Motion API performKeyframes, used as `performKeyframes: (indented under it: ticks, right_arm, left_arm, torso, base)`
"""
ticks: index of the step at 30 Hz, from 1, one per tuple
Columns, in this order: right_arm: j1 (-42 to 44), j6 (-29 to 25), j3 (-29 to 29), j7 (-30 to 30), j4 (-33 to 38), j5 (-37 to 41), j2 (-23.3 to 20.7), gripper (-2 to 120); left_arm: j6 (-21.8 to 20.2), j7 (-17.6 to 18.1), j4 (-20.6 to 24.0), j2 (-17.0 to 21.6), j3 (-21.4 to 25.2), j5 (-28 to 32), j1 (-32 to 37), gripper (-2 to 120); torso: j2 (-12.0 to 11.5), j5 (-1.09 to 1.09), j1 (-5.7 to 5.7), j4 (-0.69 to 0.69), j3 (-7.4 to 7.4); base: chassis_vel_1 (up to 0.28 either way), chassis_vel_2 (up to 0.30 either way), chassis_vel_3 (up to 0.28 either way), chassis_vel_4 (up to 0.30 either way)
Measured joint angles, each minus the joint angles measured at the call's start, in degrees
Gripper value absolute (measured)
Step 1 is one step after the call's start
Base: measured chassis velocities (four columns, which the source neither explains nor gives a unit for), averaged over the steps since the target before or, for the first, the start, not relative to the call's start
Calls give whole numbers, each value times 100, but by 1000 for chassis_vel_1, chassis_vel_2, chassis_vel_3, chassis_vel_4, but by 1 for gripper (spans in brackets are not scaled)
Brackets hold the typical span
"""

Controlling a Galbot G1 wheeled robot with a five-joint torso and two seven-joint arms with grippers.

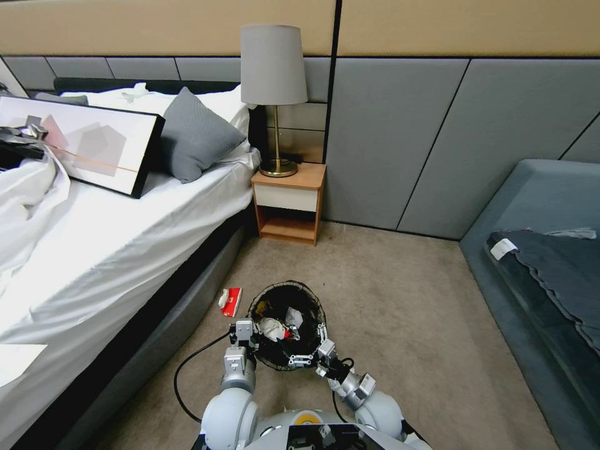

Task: Pick up the trash bin, then pick up the garbage from the floor and place it into the trash bin.

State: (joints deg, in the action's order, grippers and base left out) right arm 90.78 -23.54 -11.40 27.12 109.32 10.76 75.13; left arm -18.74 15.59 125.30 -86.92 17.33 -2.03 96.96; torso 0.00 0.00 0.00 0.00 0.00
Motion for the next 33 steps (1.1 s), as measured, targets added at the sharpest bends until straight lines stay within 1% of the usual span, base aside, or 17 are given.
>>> performKeyframes:
  ticks: [4, 5, 6, 7, 8, 9, 10, 11, 12, 13, 14, 17, 18, 20, 22, 26, 33]
  right_arm:
    - [136, -106, -83, -131, 385, -112, 3, 100]
    - [249, -150, -169, -420, 782, -306, 23, 100]
    - [305, -143, -219, -560, 942, -411, 45, 100]
    - [305, -143, -219, -560, 942, -411, 45, 100]
    - [411, -154, -356, -870, 1260, -657, 134, 100]
    - [459, -192, -445, -1031, 1400, -771, 196, 100]
    - [459, -192, -445, -1031, 1400, -771, 196, 100]
    - [572, -251, -608, -1304, 1588, -947, 325, 100]
    - [650, -269, -722, -1453, 1650, -1004, 430, 100]
    - [699, -272, -803, -1559, 1669, -1039, 519, 100]
    - [699, -272, -803, -1559, 1669, -1039, 519, 100]
    - [863, -365, -1147, -2018, 1534, -1253, 892, 100]
    - [863, -365, -1147, -2018, 1534, -1253, 892, 100]
    - [1017, -521, -1268, -2183, 1375, -1272, 1041, 100]
    - [1062, -561, -1292, -2204, 1344, -1267, 1060, 100]
    - [1193, -822, -1456, -2217, 1181, -1200, 1131, 100]
    - [1132, -894, -1653, -2187, 1042, -1126, 1246, 100]
  left_arm:
    - [0, 1, 0, 14, 13, 5, 2, 0]
    - [0, 1, -7, 21, 23, 9, -1, 0]
    - [0, 0, -18, 21, 33, 10, -4, 0]
    - [0, 0, -18, 21, 33, 10, -4, 0]
    - [2, 1, -40, 25, 53, 20, -8, 0]
    - [4, 0, -47, 26, 62, 27, -9, 0]
    - [4, 0, -47, 26, 62, 27, -9, 0]
    - [8, 1, -50, 27, 77, 41, -9, 0]
    - [10, 1, -50, 27, 84, 50, -8, 0]
    - [10, 1, -49, 27, 88, 55, -8, 0]
    - [10, 1, -49, 27, 88, 55, -8, 0]
    - [16, 4, -43, 24, 93, 68, -13, 0]
    - [16, 4, -43, 24, 93, 68, -13, 0]
    - [17, 5, -17, 26, 91, 69, -18, 0]
    - [17, 5, -8, 26, 91, 69, -18, 0]
    - [18, 6, 10, 14, 104, 70, -6, 0]
    - [30, 13, 4, -17, 96, 87, 20, 0]
  torso:
    - [0, 0, 0, 0, 0]
    - [0, 0, 0, 1, 0]
    - [0, 0, 0, 1, 0]
    - [0, 0, 0, 1, 0]
    - [0, -2, 0, -1, 0]
    - [0, -1, 0, 0, 0]
    - [0, -1, 0, 0, 0]
    - [0, -1, 0, 0, 0]
    - [0, -1, 0, 0, 0]
    - [0, -1, 0, 0, 0]
    - [0, -1, 0, 0, 0]
    - [0, 0, 0, -1, 0]
    - [0, 0, 0, -1, 0]
    - [0, 0, 0, 0, 0]
    - [0, 0, 0, -1, 0]
    - [0, 0, 0, 0, 0]
    - [0, 0, 0, 0, 0]
  base:
    - [0, 0, 0, 0]
    - [0, 0, 0, 0]
    - [0, 0, 0, 0]
    - [0, 0, 0, 0]
    - [0, 0, 0, 0]
    - [0, 0, 0, 0]
    - [0, 0, 0, 0]
    - [0, 0, 0, 0]
    - [0, 0, 0, 0]
    - [0, 0, 0, 0]
    - [0, 0, 0, 0]
    - [0, 0, 0, 0]
    - [0, 0, 0, 0]
    - [0, 0, 0, 0]
    - [0, 0, 0, 0]
    - [0, 0, 0, 0]
    - [0, 0, 0, 0]
